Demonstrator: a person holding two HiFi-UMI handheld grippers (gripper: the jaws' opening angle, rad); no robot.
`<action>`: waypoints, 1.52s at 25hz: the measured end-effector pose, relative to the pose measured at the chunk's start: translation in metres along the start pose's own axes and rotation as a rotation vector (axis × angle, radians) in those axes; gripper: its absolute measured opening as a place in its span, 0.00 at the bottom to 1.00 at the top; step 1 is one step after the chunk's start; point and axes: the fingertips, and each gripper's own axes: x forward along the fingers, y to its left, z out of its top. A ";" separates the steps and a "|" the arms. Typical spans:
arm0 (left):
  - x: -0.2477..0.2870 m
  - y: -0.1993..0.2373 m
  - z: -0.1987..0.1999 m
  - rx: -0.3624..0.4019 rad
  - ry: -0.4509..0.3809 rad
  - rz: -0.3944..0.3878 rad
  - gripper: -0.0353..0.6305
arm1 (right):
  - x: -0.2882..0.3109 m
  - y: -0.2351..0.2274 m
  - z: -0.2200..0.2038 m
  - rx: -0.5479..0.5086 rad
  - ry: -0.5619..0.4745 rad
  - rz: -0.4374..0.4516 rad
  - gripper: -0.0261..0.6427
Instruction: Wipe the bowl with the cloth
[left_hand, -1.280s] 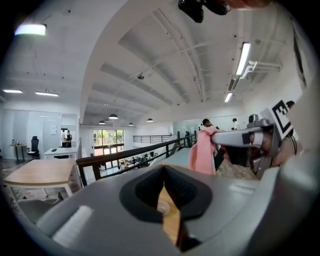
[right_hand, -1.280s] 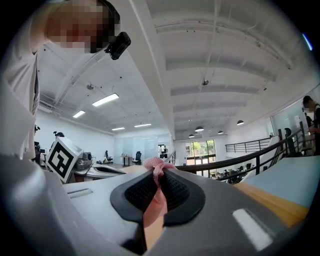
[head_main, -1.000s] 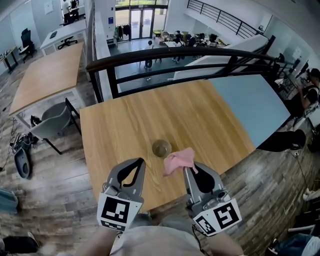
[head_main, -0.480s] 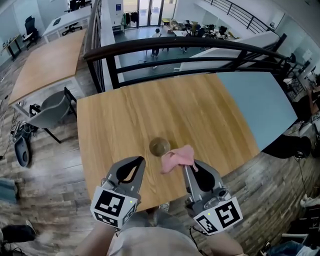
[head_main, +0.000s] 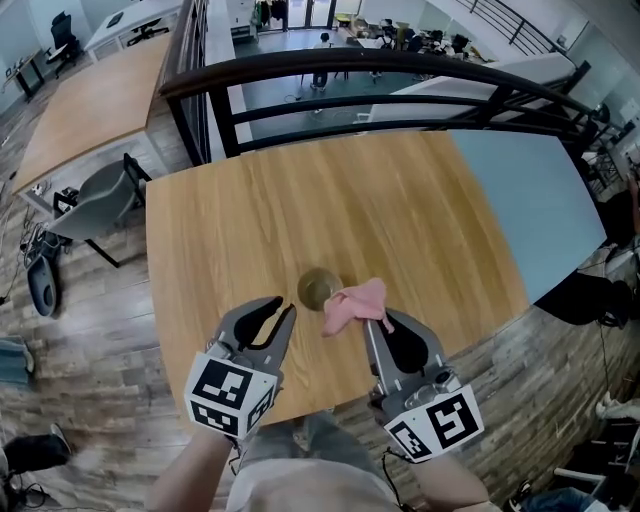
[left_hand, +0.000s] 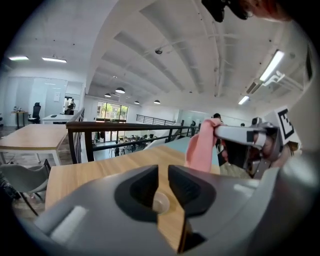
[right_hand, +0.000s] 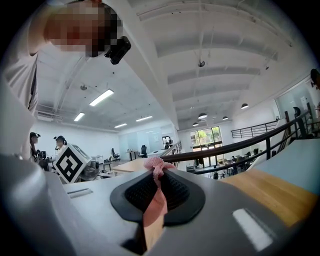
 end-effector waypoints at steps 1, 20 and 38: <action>0.009 0.004 -0.006 -0.004 0.016 0.003 0.15 | 0.005 -0.003 -0.005 -0.001 0.008 0.002 0.07; 0.160 0.073 -0.161 -0.205 0.353 -0.004 0.20 | 0.101 -0.051 -0.110 0.061 0.165 0.035 0.07; 0.211 0.082 -0.244 -0.316 0.511 -0.018 0.20 | 0.111 -0.089 -0.182 0.136 0.252 -0.027 0.07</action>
